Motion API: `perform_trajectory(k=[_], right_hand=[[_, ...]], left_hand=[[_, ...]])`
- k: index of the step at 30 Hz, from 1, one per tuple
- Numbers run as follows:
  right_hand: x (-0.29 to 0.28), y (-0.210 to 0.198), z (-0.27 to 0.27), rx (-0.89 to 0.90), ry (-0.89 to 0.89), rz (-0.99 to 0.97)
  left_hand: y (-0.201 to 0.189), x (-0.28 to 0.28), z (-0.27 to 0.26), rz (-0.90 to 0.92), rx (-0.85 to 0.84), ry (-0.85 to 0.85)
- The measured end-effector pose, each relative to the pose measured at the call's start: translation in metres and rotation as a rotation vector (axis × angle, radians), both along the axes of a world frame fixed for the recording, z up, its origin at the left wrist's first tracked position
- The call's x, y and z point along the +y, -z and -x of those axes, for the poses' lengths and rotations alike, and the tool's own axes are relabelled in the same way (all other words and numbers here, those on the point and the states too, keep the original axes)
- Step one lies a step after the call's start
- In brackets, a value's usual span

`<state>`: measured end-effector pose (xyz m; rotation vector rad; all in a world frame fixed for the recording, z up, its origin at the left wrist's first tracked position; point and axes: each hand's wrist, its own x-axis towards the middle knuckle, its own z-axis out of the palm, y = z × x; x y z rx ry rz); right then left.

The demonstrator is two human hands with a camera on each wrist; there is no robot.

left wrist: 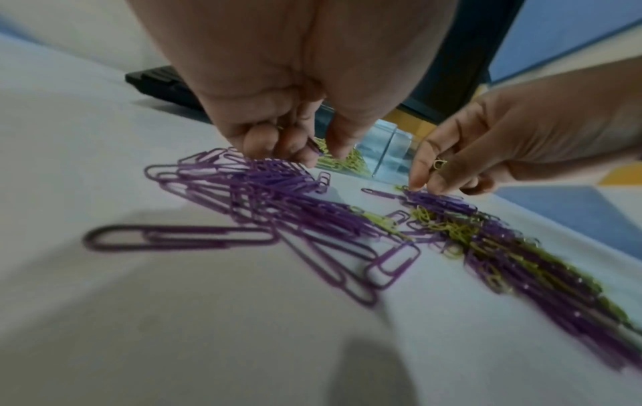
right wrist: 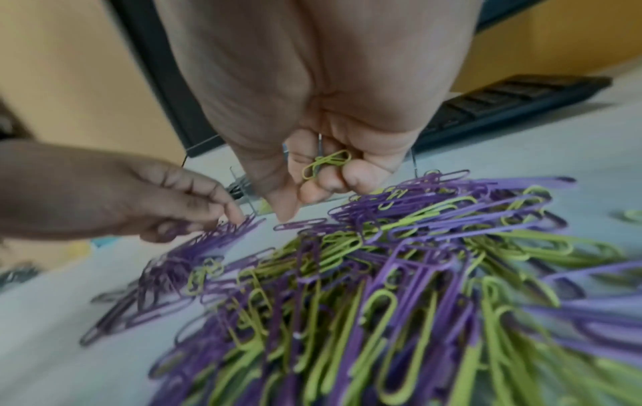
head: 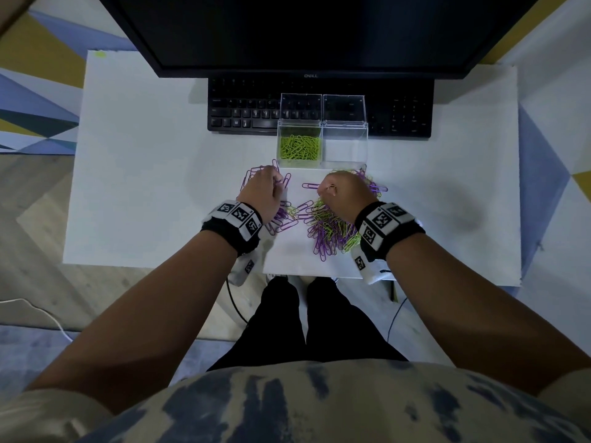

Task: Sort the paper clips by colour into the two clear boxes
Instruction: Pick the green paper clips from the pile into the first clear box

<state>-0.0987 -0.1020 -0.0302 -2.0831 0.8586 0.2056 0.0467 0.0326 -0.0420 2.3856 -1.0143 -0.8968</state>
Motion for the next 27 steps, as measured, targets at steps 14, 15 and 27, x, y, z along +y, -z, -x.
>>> perform_trajectory(k=[14, 15, 27], right_hand=[[0.005, 0.008, 0.000, 0.071, -0.085, 0.076], [0.004, 0.008, 0.000, 0.046, -0.023, 0.037], [-0.008, -0.004, 0.013, -0.157, 0.428, -0.586]], left_hand=[[-0.020, -0.001, -0.004, -0.143, -0.294, 0.201], [-0.022, -0.001, -0.006, -0.134, -0.258, 0.177], [-0.012, 0.015, 0.020, 0.122, 0.021, 0.080]])
